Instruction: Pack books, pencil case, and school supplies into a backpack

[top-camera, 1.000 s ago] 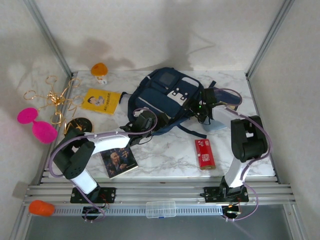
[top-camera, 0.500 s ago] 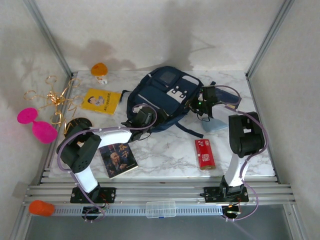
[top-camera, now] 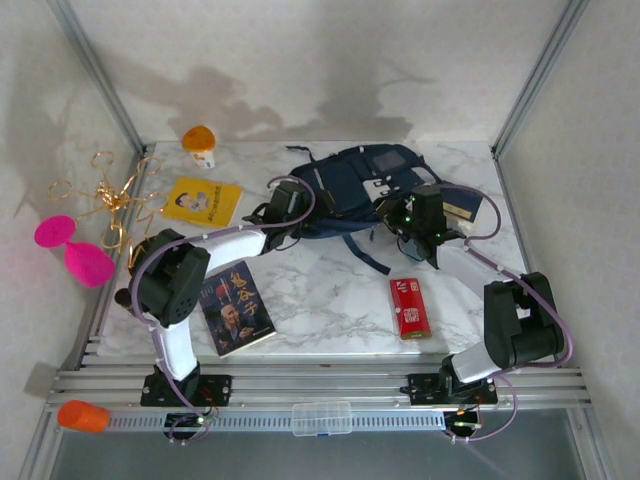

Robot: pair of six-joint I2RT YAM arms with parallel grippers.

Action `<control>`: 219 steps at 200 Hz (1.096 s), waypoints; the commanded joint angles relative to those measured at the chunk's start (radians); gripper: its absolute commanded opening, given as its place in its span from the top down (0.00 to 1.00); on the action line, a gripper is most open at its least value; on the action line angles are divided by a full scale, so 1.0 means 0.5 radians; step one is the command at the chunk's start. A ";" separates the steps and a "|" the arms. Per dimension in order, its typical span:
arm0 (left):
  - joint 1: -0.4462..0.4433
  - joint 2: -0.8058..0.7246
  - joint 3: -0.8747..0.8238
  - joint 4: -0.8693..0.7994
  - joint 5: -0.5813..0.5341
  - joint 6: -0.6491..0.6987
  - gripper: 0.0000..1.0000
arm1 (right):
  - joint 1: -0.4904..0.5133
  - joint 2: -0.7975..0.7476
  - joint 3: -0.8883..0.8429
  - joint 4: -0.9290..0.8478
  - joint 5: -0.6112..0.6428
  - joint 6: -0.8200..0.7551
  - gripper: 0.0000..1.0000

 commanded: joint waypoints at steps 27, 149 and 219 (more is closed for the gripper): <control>0.032 -0.324 -0.084 -0.152 0.077 0.202 0.01 | 0.061 -0.130 -0.055 0.162 0.009 0.260 1.00; -0.894 -0.680 -0.646 0.161 -0.518 0.252 0.16 | 0.087 -0.225 -0.091 0.124 0.037 0.553 1.00; -1.076 0.055 -0.190 0.559 -1.031 0.481 0.28 | 0.105 -0.298 -0.104 0.096 0.094 0.567 1.00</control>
